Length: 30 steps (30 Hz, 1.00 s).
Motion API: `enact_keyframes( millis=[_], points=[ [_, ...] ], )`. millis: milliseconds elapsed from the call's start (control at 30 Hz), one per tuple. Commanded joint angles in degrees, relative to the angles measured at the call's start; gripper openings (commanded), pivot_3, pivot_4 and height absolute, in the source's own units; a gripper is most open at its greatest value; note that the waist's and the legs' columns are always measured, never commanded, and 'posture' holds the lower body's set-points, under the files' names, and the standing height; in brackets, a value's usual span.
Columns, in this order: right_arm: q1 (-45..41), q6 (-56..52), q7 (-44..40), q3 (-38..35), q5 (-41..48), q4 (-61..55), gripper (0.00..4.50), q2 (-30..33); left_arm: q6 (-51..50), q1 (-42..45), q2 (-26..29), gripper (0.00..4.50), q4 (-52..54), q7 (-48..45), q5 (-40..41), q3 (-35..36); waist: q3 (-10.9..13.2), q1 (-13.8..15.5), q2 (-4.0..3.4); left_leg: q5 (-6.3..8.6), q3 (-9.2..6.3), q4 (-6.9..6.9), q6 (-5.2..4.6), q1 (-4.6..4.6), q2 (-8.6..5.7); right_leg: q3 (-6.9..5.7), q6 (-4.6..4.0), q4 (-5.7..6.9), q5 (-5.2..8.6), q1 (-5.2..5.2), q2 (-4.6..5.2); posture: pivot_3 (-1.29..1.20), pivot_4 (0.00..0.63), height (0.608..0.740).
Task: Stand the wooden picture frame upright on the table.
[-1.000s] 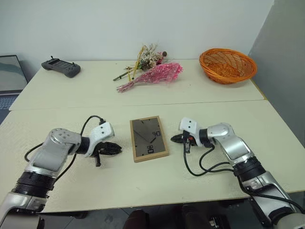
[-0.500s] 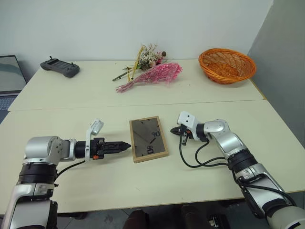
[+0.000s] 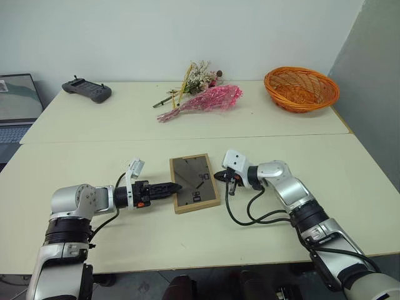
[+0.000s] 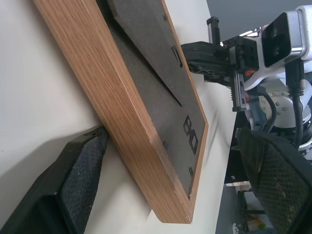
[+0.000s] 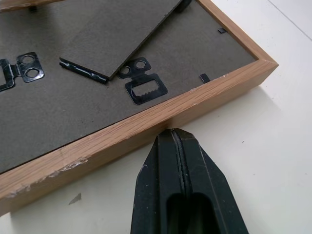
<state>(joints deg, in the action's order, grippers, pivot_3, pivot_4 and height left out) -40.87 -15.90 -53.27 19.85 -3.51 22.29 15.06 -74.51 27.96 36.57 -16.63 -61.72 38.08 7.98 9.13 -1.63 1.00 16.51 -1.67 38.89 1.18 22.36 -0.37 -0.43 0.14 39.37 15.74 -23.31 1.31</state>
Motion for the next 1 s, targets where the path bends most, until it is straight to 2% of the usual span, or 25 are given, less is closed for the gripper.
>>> enact_keyframes(
  millis=[33,167,267,433,667,733,867,900,933,1000],
  points=[
    [-0.77,-1.25,1.26,-0.4,0.45,-2.87,0.0,-1.02,-6.46,-2.52,-1.36,4.5,7.91,0.29,6.18,0.77,0.0,-0.12,0.0,-0.01,0.0,0.0,0.02,0.04,0.0,0.01,0.0,-0.03,0.0,-0.02,0.0,0.0,0.15,0.74],
    [-0.33,-3.4,2.06,-1.26,1.03,-3.33,0.0,-1.15,-8.48,-3.72,-3.24,4.5,9.71,4.07,7.58,3.52,0.01,-0.06,0.01,-0.05,-0.02,0.0,0.1,0.25,0.01,-0.01,-0.01,-0.14,0.0,-0.18,0.0,0.0,0.15,0.74],
    [0.2,-4.07,2.21,-1.17,1.17,-3.89,0.0,-0.93,-8.03,-3.88,-4.18,4.07,9.51,6.56,7.61,4.71,0.01,-0.06,0.01,-0.03,-0.03,0.0,0.06,0.24,0.0,-0.01,-0.01,-0.13,0.0,-0.17,0.0,0.0,0.15,0.74],
    [0.65,-5.04,2.58,-1.33,1.46,-4.64,0.0,-0.91,-6.41,-3.7,-4.28,3.18,8.27,9.04,7.19,5.87,0.01,-0.1,0.01,-0.03,-0.03,-0.01,0.06,0.24,0.0,-0.01,-0.01,-0.13,0.0,-0.18,0.0,0.0,0.15,0.74],
    [1.97,-6.39,2.58,-1.6,2.45,-8.31,0.0,-1.31,-3.3,-3.83,-4.51,1.61,7.98,10.82,6.63,4.51,0.01,-0.06,0.01,-0.05,-0.04,-0.02,0.09,0.24,0.0,-0.01,-0.01,-0.15,0.0,-0.18,0.0,0.0,0.15,0.74],
    [2.65,-8.11,2.1,-2.53,3.91,-10.8,0.0,-1.21,-1.85,-4.02,-4.47,1.36,8.44,11.2,6.1,3.79,0.01,0.02,0.01,-0.04,-0.04,-0.02,0.08,0.24,0.0,-0.02,-0.01,-0.16,0.0,-0.17,0.01,0.0,0.15,0.74],
    [3.44,-11.17,-1.96,-5.51,6.85,-14.83,0.0,4.01,0.4,-2.75,-3.92,1.31,9.69,11.42,6.22,3.9,0.01,0.15,0.01,-0.04,-0.06,-0.02,0.08,0.24,-0.02,-0.03,-0.01,-0.17,0.0,-0.15,0.02,0.0,0.15,0.74],
    [3.27,-11.9,-3.59,-6.77,7.9,-15.39,0.35,6.2,0.23,-1.97,-3.98,1.31,10.17,11.74,6.98,4.85,0.01,0.17,0.01,-0.03,-0.07,-0.02,0.06,0.25,-0.02,-0.04,-0.01,-0.17,0.0,-0.16,0.03,0.0,0.15,0.74],
    [3.16,-12.48,-4.51,-7.49,8.75,-15.84,0.41,7.67,0.14,-1.55,-4.02,1.31,10.52,11.99,7.54,5.48,0.02,0.3,0.01,-0.03,-0.08,-0.02,0.06,0.25,-0.03,-0.05,-0.01,-0.19,0.0,-0.15,0.03,0.0,0.15,0.74],
    [1.98,-14.5,-6.76,-9.5,11.33,-16.86,0.95,10.88,0.95,-0.68,-3.64,1.31,12.16,12.12,8.24,6.12,0.02,0.35,0.02,0.0,-0.15,-0.01,0.0,0.27,-0.05,-0.11,0.0,-0.24,0.0,-0.11,0.04,0.0,0.15,0.74]
  ],
)
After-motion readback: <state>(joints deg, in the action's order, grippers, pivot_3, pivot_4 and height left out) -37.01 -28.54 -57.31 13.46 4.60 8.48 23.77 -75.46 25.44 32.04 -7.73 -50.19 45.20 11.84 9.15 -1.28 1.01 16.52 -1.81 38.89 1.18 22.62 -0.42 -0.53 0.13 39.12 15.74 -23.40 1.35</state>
